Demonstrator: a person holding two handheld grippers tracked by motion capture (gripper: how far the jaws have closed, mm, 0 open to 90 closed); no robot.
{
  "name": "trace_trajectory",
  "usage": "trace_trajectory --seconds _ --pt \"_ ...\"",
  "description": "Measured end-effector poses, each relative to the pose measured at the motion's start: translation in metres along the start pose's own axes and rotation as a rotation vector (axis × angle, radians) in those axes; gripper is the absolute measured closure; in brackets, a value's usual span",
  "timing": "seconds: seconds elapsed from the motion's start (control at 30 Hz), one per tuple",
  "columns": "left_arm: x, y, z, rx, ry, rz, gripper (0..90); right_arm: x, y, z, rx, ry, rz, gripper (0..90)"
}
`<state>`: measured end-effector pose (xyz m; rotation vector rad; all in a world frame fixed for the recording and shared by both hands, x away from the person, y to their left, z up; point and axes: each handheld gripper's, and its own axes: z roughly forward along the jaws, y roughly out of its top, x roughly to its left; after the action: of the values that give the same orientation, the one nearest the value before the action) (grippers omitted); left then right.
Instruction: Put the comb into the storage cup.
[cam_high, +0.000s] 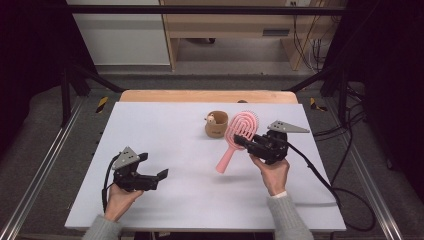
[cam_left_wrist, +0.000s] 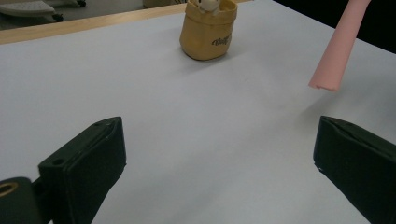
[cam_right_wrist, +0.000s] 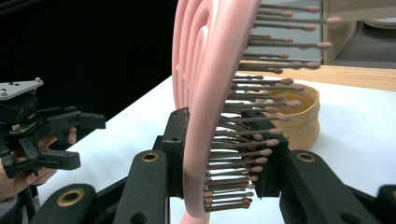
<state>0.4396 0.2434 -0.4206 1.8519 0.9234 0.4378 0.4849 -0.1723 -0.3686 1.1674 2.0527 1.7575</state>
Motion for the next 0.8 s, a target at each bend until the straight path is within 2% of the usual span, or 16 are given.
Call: trace_trajectory --seconds 0.27,0.8 --pt "0.010 -0.007 -0.009 -0.020 0.013 -0.001 2.4 0.000 0.008 0.001 -0.005 -0.012 -0.016 64.4" --pt "0.031 -0.026 -0.018 -0.015 0.059 -0.008 2.4 0.001 0.027 0.000 -0.016 -0.040 -0.039 64.3"
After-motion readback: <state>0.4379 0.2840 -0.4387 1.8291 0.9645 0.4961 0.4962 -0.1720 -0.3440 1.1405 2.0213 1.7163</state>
